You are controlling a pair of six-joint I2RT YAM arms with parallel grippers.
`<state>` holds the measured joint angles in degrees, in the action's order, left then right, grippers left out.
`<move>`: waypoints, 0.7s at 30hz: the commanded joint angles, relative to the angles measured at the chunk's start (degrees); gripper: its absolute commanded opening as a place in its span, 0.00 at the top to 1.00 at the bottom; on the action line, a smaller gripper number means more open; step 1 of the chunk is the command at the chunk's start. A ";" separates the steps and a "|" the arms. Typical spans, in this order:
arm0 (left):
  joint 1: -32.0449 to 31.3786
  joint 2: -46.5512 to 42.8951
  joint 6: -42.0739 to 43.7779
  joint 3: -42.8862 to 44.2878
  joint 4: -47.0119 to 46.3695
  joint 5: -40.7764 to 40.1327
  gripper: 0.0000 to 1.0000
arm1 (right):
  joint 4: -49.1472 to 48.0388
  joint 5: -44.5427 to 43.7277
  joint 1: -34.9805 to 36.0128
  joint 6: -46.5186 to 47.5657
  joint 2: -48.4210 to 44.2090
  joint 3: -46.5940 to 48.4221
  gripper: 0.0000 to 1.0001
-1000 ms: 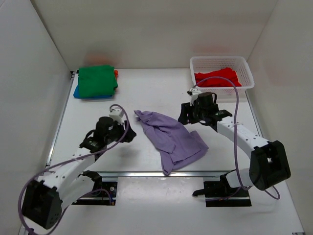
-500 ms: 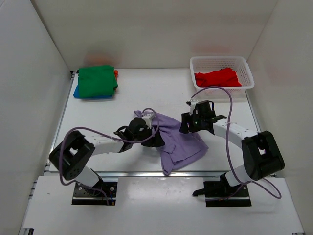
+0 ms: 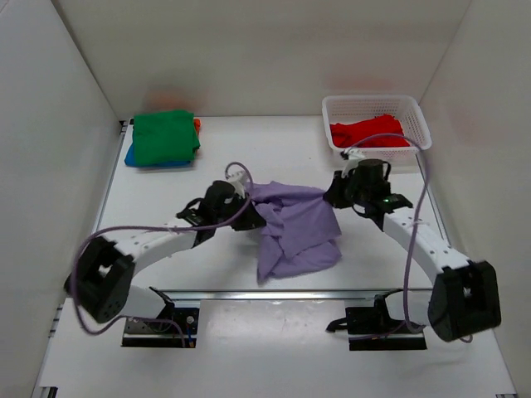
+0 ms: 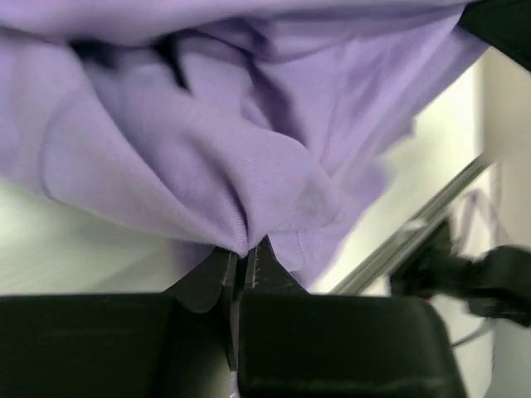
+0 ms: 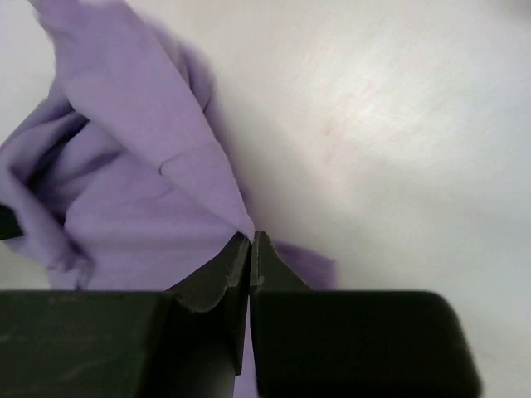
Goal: Fold and stack the t-shirts
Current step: Flatten out the tshirt
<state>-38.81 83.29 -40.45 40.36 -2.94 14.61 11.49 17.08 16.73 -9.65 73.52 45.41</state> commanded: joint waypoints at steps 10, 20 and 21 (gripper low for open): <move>17.71 -33.09 6.17 11.31 19.72 3.48 1.00 | -4.54 -0.83 -22.07 -9.06 -22.09 14.70 1.00; 17.18 -37.31 8.71 20.45 27.10 7.01 1.00 | 3.19 -11.62 -22.89 -0.20 -20.88 33.85 1.00; 17.45 -37.93 9.33 21.77 27.81 7.01 1.00 | 3.89 -13.81 -22.10 1.11 -20.52 34.57 1.00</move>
<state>-21.85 48.03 -32.95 57.80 21.89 20.01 15.57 9.61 -6.83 -12.80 52.29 75.35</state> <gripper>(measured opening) 0.166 0.005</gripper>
